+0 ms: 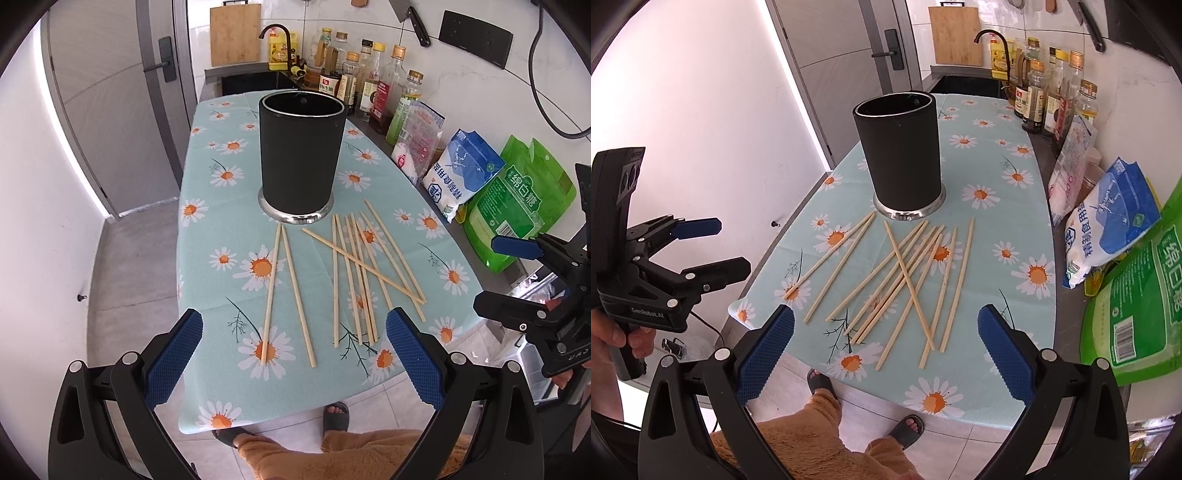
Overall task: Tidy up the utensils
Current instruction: 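Lower the right gripper onto a single wooden chopstick near the holder, then close the right gripper on the chopstick and lift it upright, then carry the chopstick over the black holder and lower it inside, then open the right gripper to drop the chopstick, return to the pile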
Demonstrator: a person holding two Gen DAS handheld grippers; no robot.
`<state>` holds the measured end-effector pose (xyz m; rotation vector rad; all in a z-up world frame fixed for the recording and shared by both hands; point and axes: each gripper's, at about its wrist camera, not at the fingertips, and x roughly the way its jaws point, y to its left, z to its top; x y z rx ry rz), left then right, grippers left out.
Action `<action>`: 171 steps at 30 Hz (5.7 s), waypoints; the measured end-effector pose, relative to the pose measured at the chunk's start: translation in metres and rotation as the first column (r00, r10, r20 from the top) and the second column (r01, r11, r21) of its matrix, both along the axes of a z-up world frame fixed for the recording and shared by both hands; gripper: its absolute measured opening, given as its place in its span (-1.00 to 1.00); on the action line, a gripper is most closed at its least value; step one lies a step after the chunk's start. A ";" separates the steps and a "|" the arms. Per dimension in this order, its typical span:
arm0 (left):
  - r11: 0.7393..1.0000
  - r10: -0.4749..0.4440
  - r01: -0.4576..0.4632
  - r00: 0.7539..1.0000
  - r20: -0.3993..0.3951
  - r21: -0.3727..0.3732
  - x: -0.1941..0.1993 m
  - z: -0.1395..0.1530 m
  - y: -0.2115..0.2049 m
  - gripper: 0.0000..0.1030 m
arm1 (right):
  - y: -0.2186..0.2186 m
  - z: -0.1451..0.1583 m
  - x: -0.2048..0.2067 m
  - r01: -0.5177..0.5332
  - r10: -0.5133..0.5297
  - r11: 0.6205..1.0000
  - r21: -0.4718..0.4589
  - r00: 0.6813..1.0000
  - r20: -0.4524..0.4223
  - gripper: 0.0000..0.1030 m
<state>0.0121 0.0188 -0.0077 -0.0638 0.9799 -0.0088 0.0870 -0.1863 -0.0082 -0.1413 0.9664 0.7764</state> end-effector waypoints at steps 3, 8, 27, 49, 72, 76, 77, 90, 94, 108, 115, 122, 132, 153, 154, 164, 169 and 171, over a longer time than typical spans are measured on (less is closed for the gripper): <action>1.000 -0.005 0.005 1.000 -0.021 0.019 0.011 -0.003 0.005 0.87 | 0.007 -0.003 0.013 -0.032 0.032 0.999 -0.032 0.999 -0.006 0.92; 0.998 -0.067 0.065 0.994 -0.091 -0.026 0.034 -0.014 0.018 0.87 | 0.029 -0.012 0.027 -0.158 0.156 0.982 -0.101 0.987 -0.024 0.92; 0.979 -0.119 0.050 0.929 -0.351 -0.198 0.121 -0.085 0.072 0.87 | 0.105 -0.090 0.111 -0.373 0.242 0.870 -0.323 0.893 -0.379 -0.47; 0.987 -0.148 0.098 0.866 -0.477 -0.129 0.155 -0.134 0.065 0.43 | 0.182 -0.131 0.115 -0.519 0.301 0.689 -0.506 0.840 -0.452 -0.82; 0.992 -0.079 0.118 0.850 -0.522 0.042 0.173 -0.139 0.013 -0.72 | 0.149 -0.102 0.126 -0.495 0.275 0.751 -0.438 0.837 -0.474 -0.90; 0.991 -0.077 0.124 0.845 -0.529 0.053 0.172 -0.140 0.008 -0.90 | 0.142 -0.100 0.128 -0.486 0.269 0.773 -0.408 0.833 -0.484 -0.90; 0.990 -0.075 0.126 0.845 -0.529 0.061 0.172 -0.142 0.008 -0.92 | 0.135 -0.100 0.129 -0.482 0.265 0.779 -0.400 0.833 -0.486 -0.90; 0.994 -0.049 0.093 0.842 -0.537 0.054 0.150 -0.128 0.006 -0.93 | 0.102 -0.090 0.127 -0.474 0.280 0.801 -0.366 0.836 -0.472 -0.90; 0.996 -0.035 0.070 0.853 -0.521 0.047 0.137 -0.114 0.007 -0.93 | 0.097 -0.081 0.116 -0.475 0.292 0.805 -0.355 0.838 -0.461 -0.90; 0.990 -0.022 -0.031 0.927 -0.374 -0.136 0.096 -0.034 0.016 -0.93 | 0.062 -0.022 0.104 -0.441 0.345 0.882 -0.166 0.845 -0.409 -0.89; 0.975 -0.028 -0.028 0.969 -0.244 -0.221 0.091 0.013 0.017 -0.93 | 0.064 0.012 0.106 -0.417 0.373 0.908 -0.046 0.852 -0.369 -0.89; 0.965 -0.065 0.034 0.992 -0.109 -0.262 0.109 0.062 0.018 -0.93 | 0.070 0.043 0.124 -0.369 0.358 0.929 0.030 0.875 -0.326 -0.89; 0.954 -0.063 0.085 0.994 0.085 -0.288 0.148 0.103 0.040 -0.93 | 0.076 0.096 0.170 -0.245 0.272 0.959 0.142 0.936 -0.224 -0.89; 0.933 0.046 0.123 0.890 0.454 -0.337 0.205 0.107 0.090 -0.93 | 0.093 0.130 0.220 -0.056 0.014 0.943 0.329 0.992 0.128 -0.89; 0.931 0.049 0.130 0.881 0.470 -0.340 0.205 0.107 0.090 -0.93 | 0.092 0.127 0.223 -0.046 0.001 0.936 0.348 0.992 0.129 -0.89; 0.942 0.018 0.172 0.831 0.556 -0.289 0.210 0.081 0.075 -0.92 | 0.084 0.092 0.233 0.012 -0.064 0.928 0.373 0.990 0.126 -0.88; 0.956 -0.008 0.160 0.852 0.523 -0.246 0.215 0.070 0.068 -0.89 | 0.080 0.085 0.232 0.039 -0.091 0.932 0.359 0.988 0.128 -0.85; 0.954 -0.009 0.164 0.852 0.523 -0.252 0.214 0.069 0.068 -0.83 | 0.079 0.084 0.231 0.040 -0.088 0.935 0.352 0.989 0.121 -0.62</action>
